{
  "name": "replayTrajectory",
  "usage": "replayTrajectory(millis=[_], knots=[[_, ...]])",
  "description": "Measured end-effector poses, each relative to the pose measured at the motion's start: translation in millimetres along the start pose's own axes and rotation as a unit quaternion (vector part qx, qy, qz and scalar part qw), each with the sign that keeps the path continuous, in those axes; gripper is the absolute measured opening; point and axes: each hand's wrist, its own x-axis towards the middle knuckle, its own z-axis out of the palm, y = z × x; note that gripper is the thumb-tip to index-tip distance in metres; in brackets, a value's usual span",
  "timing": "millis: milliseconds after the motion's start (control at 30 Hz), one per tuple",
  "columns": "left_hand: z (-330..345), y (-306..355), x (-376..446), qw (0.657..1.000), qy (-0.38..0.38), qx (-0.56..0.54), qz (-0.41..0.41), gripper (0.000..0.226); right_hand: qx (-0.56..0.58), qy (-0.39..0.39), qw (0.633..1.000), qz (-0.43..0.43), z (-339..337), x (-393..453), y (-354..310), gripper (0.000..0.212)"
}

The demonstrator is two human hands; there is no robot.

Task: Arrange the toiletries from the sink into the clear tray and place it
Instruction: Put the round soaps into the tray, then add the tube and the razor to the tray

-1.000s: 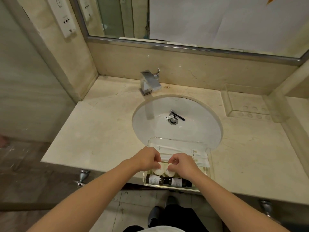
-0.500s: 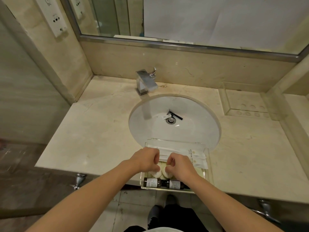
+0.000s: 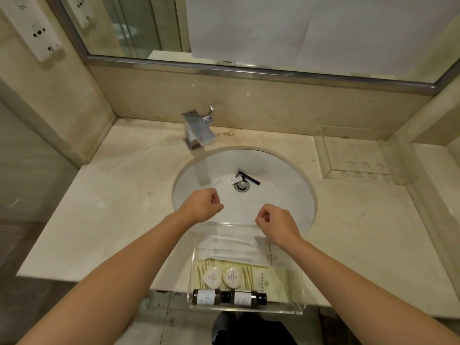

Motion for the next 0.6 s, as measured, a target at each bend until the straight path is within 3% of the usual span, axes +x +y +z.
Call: replayTrajectory(millis=[600], knots=[[15.1,0.1,97.3,0.993,0.001,-0.042,-0.107,0.007,-0.06,-0.061,0.995,0.052,-24.5,105.3,37.6,0.014]])
